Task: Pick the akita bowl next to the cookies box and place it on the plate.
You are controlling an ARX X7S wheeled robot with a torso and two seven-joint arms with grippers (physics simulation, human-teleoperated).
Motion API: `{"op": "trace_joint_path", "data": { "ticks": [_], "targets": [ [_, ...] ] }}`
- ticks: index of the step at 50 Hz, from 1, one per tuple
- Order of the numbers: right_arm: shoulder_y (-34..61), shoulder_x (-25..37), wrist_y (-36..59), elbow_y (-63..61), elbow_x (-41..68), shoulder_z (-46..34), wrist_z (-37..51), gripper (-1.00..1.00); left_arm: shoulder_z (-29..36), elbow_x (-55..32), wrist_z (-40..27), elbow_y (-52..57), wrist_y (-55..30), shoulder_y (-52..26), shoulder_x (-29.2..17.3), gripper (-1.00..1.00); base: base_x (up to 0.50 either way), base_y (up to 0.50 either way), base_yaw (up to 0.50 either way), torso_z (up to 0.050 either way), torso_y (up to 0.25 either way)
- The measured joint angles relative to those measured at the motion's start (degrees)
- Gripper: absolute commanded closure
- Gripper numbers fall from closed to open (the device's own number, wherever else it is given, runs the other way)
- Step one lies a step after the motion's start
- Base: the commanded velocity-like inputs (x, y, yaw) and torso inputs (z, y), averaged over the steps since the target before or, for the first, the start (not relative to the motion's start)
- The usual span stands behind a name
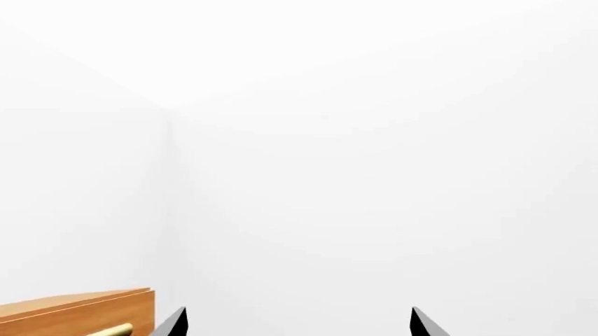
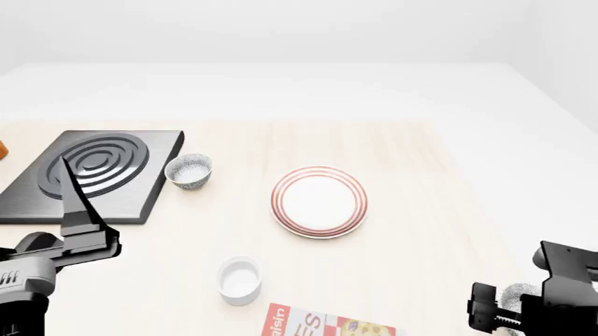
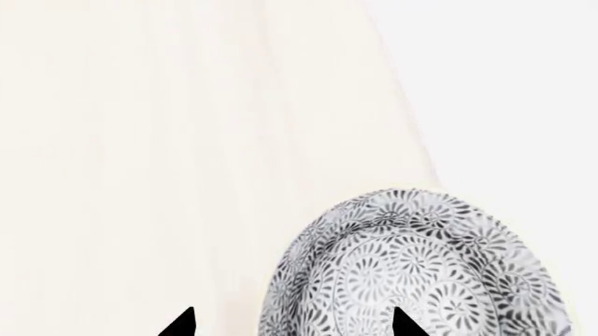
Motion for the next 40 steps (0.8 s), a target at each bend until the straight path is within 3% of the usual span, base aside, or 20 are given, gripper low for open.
{"op": "trace_joint_path", "data": {
  "ticks": [26,27,40],
  "targets": [
    [-0.6,-0.6,-1.5,0.9,-4.7,-2.3,-4.4,-1.0,0.2,-0.2,-0.5,0.0,0.1,0.1,-0.4,-1.0,0.0,0.0,0.0,0.0,0.0],
    [-0.7,-0.6,-1.7,0.8,-4.9,-2.3,-4.5,1.0,0.2,-0.2,-0.5,0.0,0.1,0.1,-0.4,-1.0,0.0,0.0,0.0,0.0,0.0],
    [-2.0,-0.6,-4.0,-0.3,-7.0,-2.0,-5.6,1.0,0.3,-0.2,-0.8,0.0,0.1,0.1,-0.6,-1.0,0.0,0.0,0.0,-0.001,0.0]
  ]
}}
